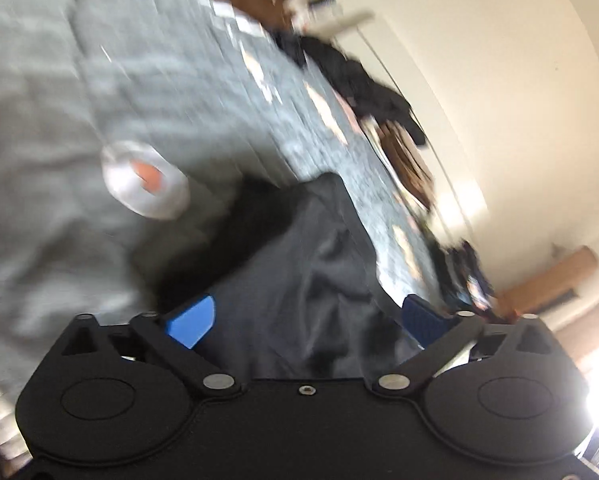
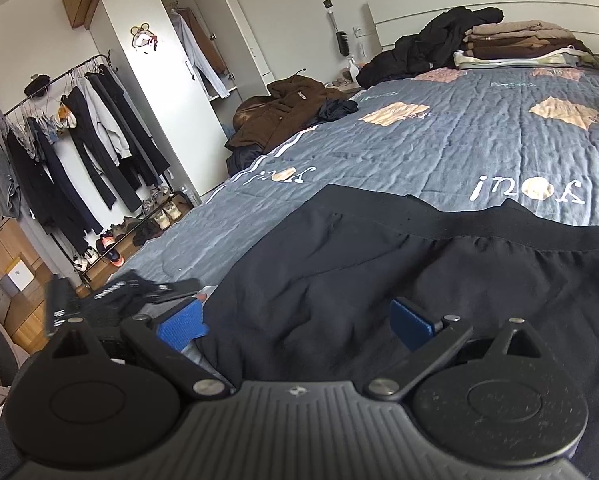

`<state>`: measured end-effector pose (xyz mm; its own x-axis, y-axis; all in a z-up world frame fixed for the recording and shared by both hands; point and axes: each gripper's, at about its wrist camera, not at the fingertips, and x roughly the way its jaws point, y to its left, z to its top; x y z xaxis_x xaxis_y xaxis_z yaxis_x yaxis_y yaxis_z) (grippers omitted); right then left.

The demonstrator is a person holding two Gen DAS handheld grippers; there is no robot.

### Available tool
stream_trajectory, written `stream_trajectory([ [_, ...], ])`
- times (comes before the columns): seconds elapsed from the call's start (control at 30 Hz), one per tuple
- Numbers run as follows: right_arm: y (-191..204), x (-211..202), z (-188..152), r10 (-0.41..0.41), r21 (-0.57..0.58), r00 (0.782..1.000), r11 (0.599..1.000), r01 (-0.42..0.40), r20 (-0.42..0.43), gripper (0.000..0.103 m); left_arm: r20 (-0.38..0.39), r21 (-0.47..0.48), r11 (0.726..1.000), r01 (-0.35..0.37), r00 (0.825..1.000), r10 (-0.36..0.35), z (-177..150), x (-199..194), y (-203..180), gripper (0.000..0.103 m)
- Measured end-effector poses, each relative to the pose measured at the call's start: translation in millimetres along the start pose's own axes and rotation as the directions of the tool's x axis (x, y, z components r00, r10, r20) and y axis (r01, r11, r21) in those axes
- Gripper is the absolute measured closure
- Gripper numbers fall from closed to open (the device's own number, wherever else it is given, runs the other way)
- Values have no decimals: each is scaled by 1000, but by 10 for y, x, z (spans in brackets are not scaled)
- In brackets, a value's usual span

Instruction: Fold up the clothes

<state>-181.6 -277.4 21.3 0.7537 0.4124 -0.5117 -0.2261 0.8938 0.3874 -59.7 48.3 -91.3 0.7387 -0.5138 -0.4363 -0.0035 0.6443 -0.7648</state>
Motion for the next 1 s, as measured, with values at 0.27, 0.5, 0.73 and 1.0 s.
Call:
stream_trajectory([
  [0.27, 175, 166, 52, 85, 5, 996, 996, -85, -19, 3, 7, -10, 997, -72, 997, 72, -250, -35, 107, 1],
  [0.5, 323, 309, 47, 128, -14, 990, 992, -129, -50, 3, 19, -62, 995, -72, 997, 74, -254, 152, 204, 1],
  [0.73, 323, 406, 64, 134, -7, 989, 991, -135, -62, 3, 65, -79, 996, -53, 996, 58, -179, 318, 99, 2],
  [1.0, 291, 410, 71, 137, 11, 989, 991, -136, -53, 3, 81, -72, 996, -60, 995, 65, -209, 418, 186, 6],
])
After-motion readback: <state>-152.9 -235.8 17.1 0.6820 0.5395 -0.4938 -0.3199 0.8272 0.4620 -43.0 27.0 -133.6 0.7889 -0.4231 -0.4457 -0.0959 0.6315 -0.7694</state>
